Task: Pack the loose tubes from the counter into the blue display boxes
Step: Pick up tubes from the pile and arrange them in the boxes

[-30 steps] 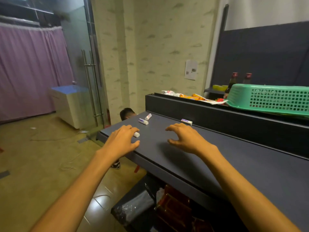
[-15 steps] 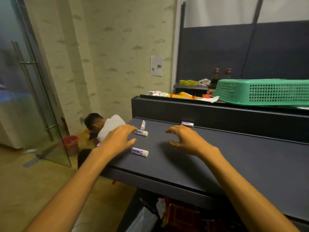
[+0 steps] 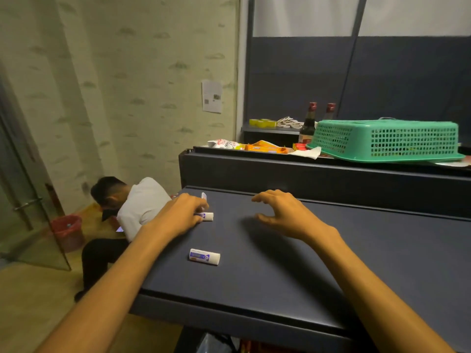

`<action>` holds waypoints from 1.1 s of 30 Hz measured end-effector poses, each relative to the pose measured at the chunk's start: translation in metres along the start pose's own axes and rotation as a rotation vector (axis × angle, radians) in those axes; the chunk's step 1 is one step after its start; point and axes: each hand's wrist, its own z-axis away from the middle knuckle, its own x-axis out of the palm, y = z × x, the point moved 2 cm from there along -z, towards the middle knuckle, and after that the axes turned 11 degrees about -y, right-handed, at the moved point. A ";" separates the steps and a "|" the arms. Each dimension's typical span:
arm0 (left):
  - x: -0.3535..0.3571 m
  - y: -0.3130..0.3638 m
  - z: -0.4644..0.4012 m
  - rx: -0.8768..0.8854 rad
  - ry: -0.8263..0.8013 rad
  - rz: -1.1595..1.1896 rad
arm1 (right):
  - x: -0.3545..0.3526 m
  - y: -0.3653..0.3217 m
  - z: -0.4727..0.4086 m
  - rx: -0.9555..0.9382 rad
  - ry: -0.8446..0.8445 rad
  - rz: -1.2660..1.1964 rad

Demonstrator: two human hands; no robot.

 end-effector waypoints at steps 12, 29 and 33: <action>-0.023 0.021 0.026 -0.005 0.216 0.242 | -0.001 -0.003 -0.004 -0.068 0.016 -0.044; -0.036 -0.009 0.068 0.169 0.293 0.225 | 0.024 -0.064 -0.002 -0.069 -0.011 -0.186; -0.029 -0.027 0.077 0.237 0.289 0.258 | 0.034 -0.094 0.000 -0.074 -0.079 -0.156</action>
